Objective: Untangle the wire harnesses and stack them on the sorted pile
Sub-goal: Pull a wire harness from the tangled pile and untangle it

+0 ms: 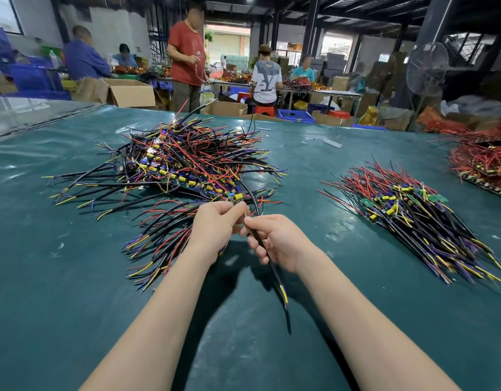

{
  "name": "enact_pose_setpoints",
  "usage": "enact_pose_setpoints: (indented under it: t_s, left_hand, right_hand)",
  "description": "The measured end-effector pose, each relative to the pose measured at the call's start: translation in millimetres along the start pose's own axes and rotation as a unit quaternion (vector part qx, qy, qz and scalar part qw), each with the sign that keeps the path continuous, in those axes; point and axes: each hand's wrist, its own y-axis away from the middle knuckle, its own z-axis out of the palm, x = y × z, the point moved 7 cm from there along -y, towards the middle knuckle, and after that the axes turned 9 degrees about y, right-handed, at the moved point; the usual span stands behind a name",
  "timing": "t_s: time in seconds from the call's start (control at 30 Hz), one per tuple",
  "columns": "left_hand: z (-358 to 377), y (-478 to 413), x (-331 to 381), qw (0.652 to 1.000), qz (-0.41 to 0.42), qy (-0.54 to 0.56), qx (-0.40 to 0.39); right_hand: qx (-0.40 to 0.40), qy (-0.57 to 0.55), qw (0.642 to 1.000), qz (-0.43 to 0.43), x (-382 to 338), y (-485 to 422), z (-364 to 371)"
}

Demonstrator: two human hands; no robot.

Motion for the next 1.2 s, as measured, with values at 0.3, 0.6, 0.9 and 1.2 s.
enact_pose_setpoints:
  t_s: [0.3,0.6,0.9,1.2]
  left_hand:
    - [-14.1,-5.3,11.0,0.997,0.025,0.035,0.069]
    - [-54.0,-9.1,11.8,0.957,0.021,0.223,0.182]
    - [-68.5,-17.5,5.9,0.934,-0.004,0.274,0.23]
    - [-63.8,-22.2,2.0,0.919,-0.045,0.336,0.2]
  right_hand:
    - [-0.044,-0.072,0.996,-0.024,-5.8,-0.7,16.0]
    - [-0.042,0.07,0.997,0.007,8.2,-1.4,20.4]
    - [-0.034,0.183,0.982,-0.011,5.0,0.8,21.8]
    - [-0.114,0.084,0.98,-0.14,-21.0,13.7,39.8]
